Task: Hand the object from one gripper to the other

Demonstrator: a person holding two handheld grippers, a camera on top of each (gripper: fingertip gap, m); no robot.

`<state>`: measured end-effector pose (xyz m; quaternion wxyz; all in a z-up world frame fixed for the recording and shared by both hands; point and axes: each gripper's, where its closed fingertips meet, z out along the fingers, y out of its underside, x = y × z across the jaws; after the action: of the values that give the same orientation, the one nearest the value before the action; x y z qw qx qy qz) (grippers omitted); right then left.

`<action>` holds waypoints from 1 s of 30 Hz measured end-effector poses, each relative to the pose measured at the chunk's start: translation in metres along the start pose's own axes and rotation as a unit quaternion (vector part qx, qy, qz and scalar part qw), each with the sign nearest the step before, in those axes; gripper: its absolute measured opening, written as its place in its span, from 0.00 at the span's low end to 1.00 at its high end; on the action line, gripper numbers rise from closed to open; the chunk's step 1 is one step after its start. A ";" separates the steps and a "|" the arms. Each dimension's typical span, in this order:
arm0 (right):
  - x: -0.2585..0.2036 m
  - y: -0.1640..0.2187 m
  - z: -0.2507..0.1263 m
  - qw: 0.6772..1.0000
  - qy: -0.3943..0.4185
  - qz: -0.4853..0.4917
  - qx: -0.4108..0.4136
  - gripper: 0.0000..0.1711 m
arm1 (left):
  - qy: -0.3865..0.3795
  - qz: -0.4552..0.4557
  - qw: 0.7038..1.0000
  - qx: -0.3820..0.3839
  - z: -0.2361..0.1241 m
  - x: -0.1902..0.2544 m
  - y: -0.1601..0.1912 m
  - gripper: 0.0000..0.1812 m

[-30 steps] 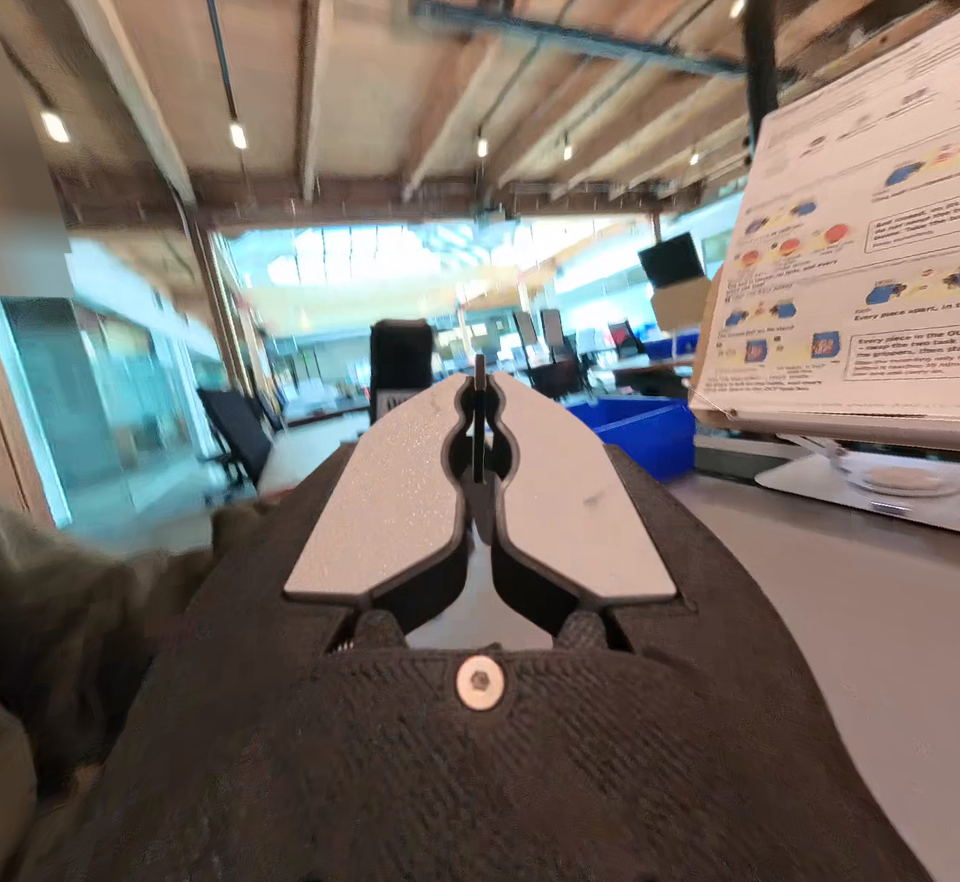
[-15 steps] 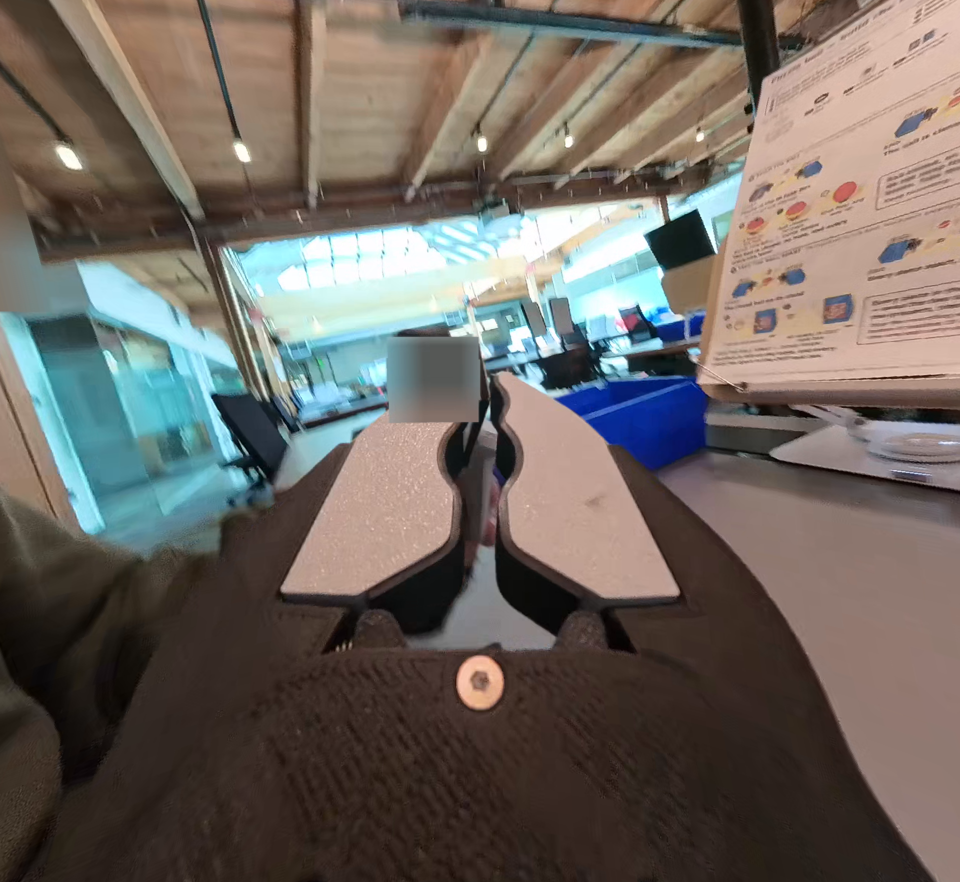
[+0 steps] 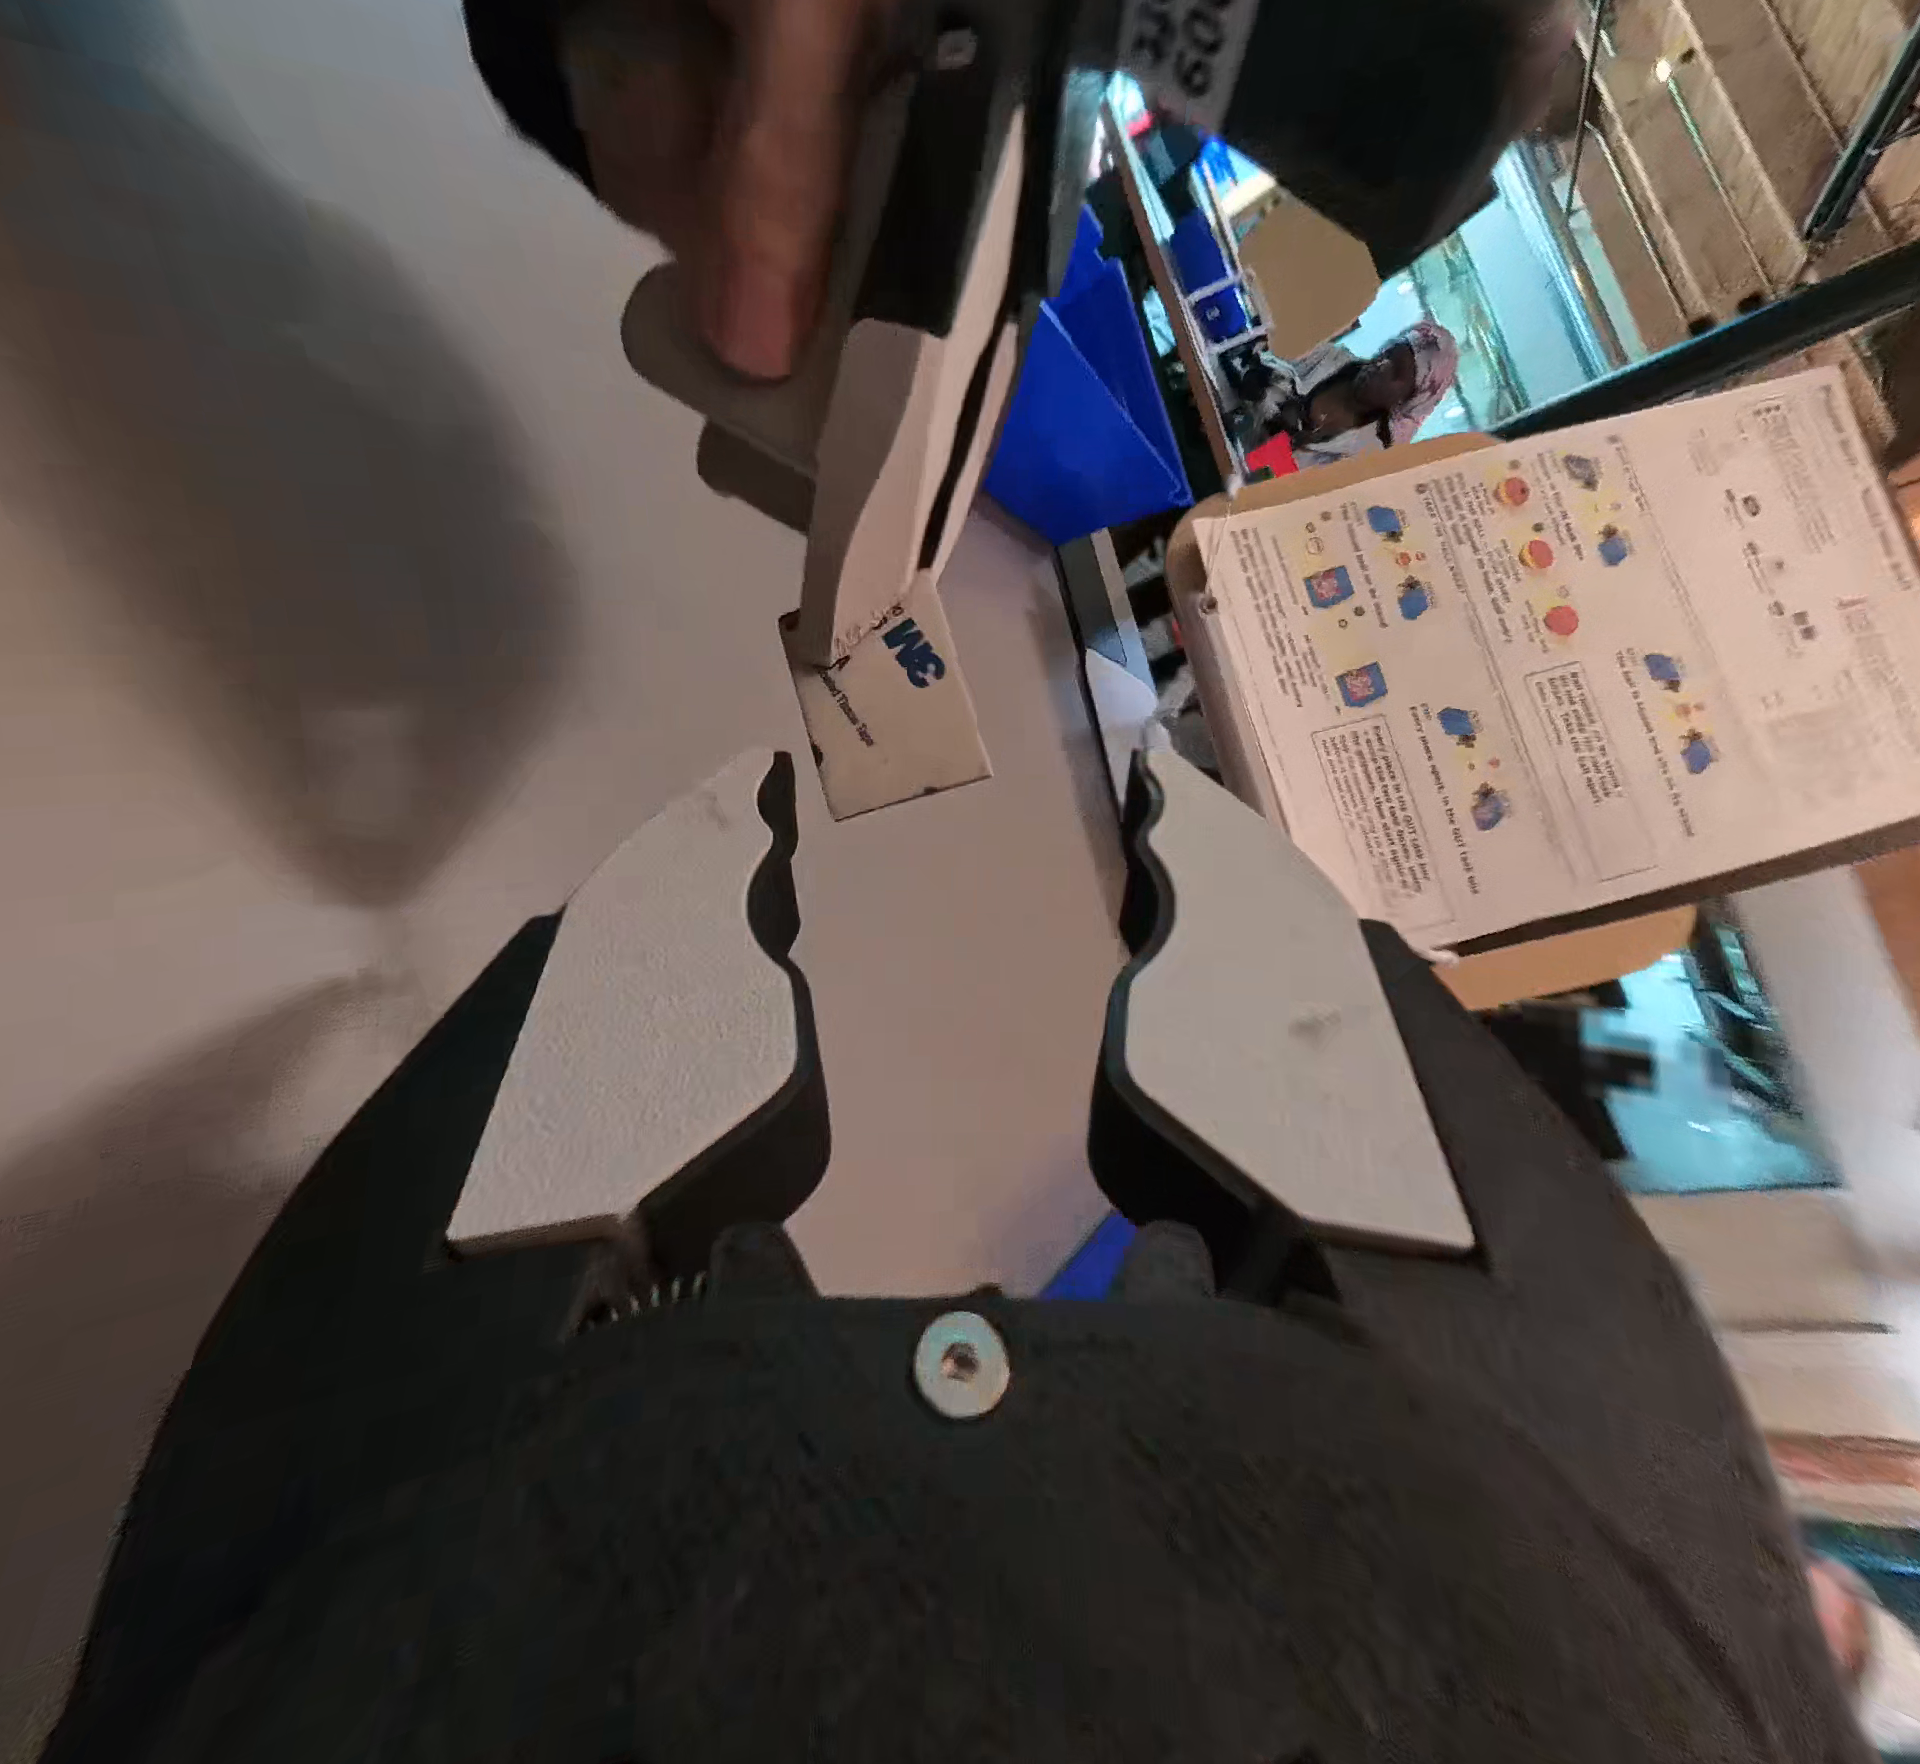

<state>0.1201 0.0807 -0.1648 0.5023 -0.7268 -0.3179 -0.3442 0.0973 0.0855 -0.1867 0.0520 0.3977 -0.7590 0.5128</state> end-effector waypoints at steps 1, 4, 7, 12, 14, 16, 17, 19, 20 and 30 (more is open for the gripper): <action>-0.002 0.003 0.004 1.000 0.007 -0.020 -0.013 0.35 | -0.001 -0.006 1.000 -0.001 0.001 0.000 0.000 0.02; -0.010 0.008 0.013 0.997 0.013 -0.069 -0.042 0.32 | -0.011 -0.022 1.000 0.005 0.003 -0.004 -0.002 0.02; -0.012 0.010 0.018 0.994 0.024 -0.088 -0.054 0.27 | -0.018 -0.032 0.999 0.015 0.004 -0.007 -0.004 0.02; -0.011 0.008 0.023 0.993 0.049 -0.094 -0.051 0.19 | -0.032 -0.044 0.998 0.021 0.007 -0.013 -0.004 0.02; -0.012 0.011 0.025 0.993 0.045 -0.085 -0.063 0.18 | -0.049 -0.038 0.998 0.017 0.009 -0.017 -0.004 0.02; -0.011 0.014 0.026 0.995 0.045 -0.060 -0.059 0.18 | -0.060 -0.027 0.998 0.018 0.009 -0.019 -0.005 0.02; -0.010 0.014 0.025 0.996 0.046 -0.043 -0.056 0.18 | -0.063 -0.019 0.998 0.022 0.009 -0.019 -0.007 0.03; -0.001 0.017 0.023 0.996 0.068 -0.012 -0.054 0.18 | -0.083 -0.006 0.995 0.046 0.007 -0.023 -0.015 0.10; 0.004 0.021 0.022 0.995 0.078 0.002 -0.061 0.18 | -0.099 0.000 0.993 0.062 0.004 -0.026 -0.020 0.17; 0.105 0.131 -0.054 0.919 0.218 0.243 -0.219 0.19 | -0.212 0.031 0.958 0.190 -0.032 -0.083 -0.037 0.28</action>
<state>0.2751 0.0029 -0.1323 0.4552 -0.7807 0.0694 -0.4225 0.1676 0.1517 -0.1851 -0.2023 0.4761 -0.6530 0.5531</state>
